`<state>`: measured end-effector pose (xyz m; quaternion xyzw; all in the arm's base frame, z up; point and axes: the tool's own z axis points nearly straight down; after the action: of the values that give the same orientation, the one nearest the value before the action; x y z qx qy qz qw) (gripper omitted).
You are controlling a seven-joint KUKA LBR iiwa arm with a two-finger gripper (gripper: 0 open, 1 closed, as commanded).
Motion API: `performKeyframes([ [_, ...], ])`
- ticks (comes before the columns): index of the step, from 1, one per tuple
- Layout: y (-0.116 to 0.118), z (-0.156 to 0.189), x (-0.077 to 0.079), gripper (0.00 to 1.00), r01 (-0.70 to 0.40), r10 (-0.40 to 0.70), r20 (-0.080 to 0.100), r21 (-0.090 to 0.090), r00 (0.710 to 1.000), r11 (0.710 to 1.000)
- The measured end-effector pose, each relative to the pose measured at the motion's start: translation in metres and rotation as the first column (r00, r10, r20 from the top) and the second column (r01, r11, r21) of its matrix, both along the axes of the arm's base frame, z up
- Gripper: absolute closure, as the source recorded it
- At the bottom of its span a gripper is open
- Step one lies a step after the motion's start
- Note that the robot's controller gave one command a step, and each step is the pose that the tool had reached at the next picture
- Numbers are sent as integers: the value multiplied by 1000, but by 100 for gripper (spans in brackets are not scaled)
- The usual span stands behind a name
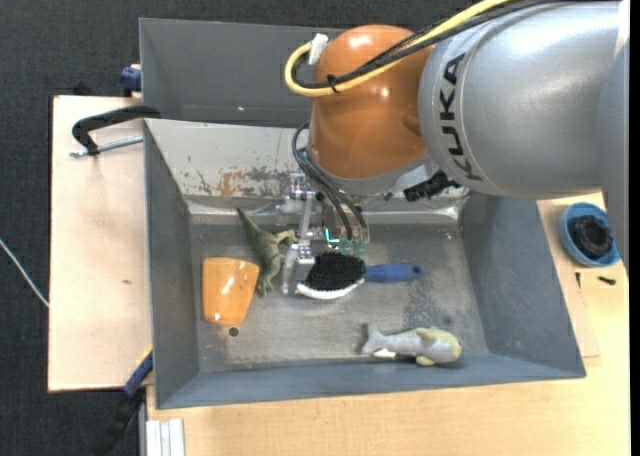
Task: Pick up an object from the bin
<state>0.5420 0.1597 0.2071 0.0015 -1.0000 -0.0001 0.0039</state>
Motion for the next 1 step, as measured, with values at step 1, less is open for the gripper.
performKeyframes([
  [1,-95,-137,16,0,-213,213,12,1,977,977],
])
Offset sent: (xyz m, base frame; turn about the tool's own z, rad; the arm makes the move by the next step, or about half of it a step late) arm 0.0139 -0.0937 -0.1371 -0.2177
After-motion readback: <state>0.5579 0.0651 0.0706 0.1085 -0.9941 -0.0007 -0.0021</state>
